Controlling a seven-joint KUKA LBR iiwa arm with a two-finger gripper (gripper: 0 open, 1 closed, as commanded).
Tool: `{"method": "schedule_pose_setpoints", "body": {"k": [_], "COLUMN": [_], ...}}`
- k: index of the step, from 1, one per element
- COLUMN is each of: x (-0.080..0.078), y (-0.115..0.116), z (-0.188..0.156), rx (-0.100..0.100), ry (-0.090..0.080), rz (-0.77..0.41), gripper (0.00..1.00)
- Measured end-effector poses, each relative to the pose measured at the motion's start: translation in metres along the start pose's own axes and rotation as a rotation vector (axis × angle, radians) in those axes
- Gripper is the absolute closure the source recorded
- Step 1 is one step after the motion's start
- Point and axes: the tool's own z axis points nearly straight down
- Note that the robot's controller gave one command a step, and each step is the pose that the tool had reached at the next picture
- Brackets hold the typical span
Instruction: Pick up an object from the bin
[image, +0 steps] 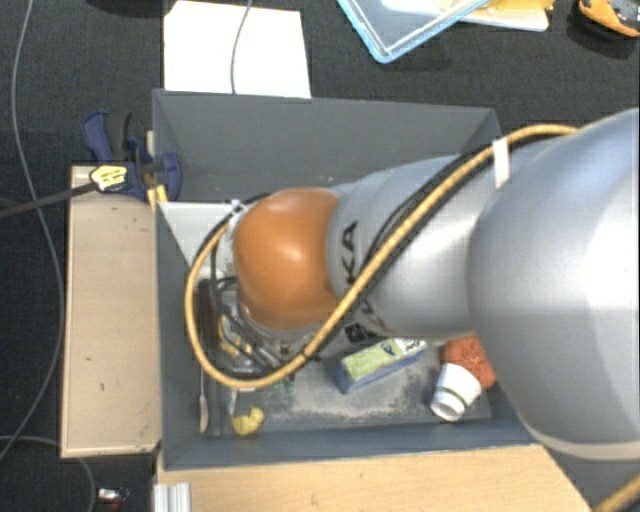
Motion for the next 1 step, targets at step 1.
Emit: {"method": "schedule_pose_setpoints", "body": {"k": [1], "x": [-0.0024], "y": [-0.0012], "z": [-0.0043], "rx": [-0.002], "ry": [-0.007], "rz": [0.006], "gripper": [0.00]}}
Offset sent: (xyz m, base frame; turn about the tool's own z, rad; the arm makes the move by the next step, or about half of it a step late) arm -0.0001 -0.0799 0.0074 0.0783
